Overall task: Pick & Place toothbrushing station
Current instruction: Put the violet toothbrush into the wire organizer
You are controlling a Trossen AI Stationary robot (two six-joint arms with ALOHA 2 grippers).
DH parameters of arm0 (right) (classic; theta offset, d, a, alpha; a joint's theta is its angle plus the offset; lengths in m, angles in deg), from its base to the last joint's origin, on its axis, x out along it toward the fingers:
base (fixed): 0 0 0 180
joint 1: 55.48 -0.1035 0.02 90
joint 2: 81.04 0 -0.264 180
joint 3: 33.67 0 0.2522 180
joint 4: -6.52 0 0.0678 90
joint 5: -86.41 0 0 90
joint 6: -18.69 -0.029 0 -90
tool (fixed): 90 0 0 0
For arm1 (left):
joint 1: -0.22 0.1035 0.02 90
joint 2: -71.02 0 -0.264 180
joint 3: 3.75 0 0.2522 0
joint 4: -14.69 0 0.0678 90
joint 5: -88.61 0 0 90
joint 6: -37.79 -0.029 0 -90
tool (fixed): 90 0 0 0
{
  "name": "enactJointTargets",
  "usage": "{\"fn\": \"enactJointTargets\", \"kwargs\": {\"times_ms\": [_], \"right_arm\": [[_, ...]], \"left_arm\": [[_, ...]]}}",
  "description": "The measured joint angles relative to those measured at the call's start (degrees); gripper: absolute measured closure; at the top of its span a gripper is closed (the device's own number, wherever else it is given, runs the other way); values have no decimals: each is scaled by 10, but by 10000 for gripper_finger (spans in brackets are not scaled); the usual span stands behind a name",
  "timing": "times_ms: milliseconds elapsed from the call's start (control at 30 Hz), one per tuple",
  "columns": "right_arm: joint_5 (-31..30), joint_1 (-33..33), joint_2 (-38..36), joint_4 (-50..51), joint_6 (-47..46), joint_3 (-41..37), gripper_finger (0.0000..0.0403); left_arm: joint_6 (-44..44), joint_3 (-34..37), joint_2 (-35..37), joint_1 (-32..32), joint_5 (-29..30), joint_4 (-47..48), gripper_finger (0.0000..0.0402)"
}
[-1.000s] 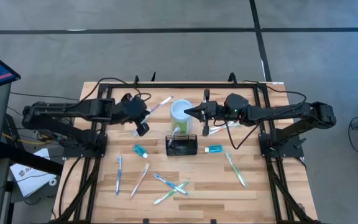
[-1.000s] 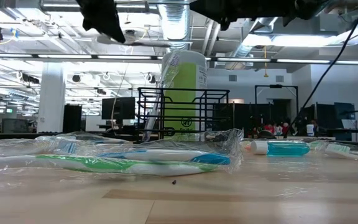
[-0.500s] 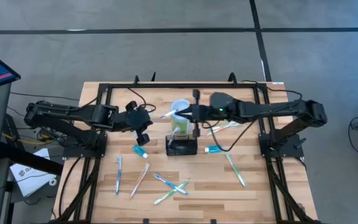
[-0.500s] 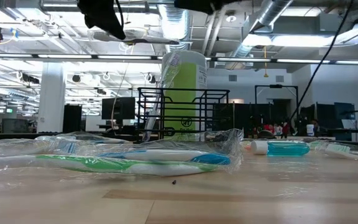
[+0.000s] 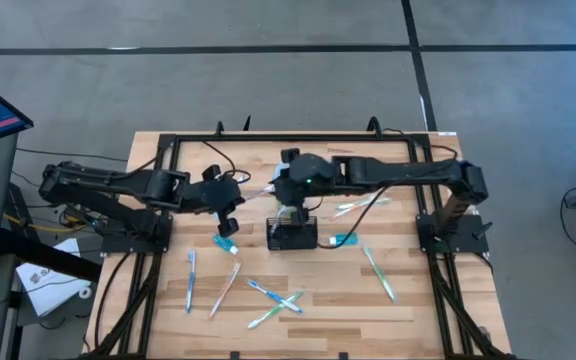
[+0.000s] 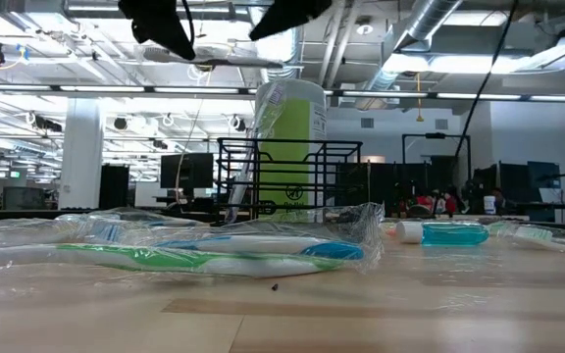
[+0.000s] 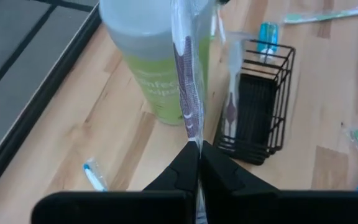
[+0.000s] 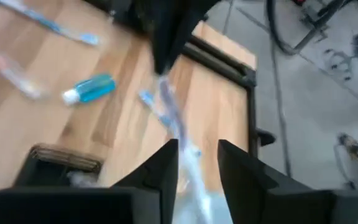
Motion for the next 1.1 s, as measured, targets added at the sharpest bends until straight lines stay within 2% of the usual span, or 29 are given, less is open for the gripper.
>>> {"fn": "enactJointTargets", "kwargs": {"times_ms": [67,333,533,933,1100], "right_arm": [[-22,-6,12,30,14,18,284],[-84,-33,45,33,54,44,238],[-89,-43,45,38,54,45,216],[-92,-50,70,30,58,42,236],[-129,-50,90,8,85,43,245]], "left_arm": [[0,0,1,-7,0,2,401],[0,0,1,-20,0,2,401],[0,0,1,-20,1,3,401],[0,0,1,-19,-4,0,401],[0,0,1,-19,-5,-1,401]]}}
